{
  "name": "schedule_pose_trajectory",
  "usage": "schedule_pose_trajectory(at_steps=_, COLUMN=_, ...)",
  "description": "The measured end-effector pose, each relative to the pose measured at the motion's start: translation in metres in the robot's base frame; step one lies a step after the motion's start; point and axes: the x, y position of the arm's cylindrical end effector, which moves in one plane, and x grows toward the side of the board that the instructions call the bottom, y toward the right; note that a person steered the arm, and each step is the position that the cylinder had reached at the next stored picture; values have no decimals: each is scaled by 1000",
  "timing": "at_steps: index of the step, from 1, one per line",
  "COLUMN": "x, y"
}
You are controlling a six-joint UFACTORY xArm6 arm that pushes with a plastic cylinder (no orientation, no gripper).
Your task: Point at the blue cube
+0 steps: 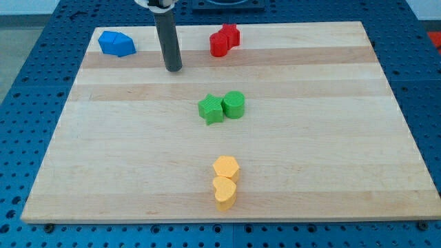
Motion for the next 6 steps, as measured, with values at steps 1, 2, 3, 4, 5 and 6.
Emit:
schedule_pose_trajectory(at_steps=1, x=37, y=-75)
schedule_pose_trajectory(at_steps=2, x=53, y=-117)
schedule_pose_trajectory(at_steps=3, x=33, y=-133)
schedule_pose_trajectory(at_steps=4, x=-5, y=-161)
schedule_pose_trajectory(at_steps=5, x=-15, y=-176)
schedule_pose_trajectory(at_steps=6, x=-50, y=-190)
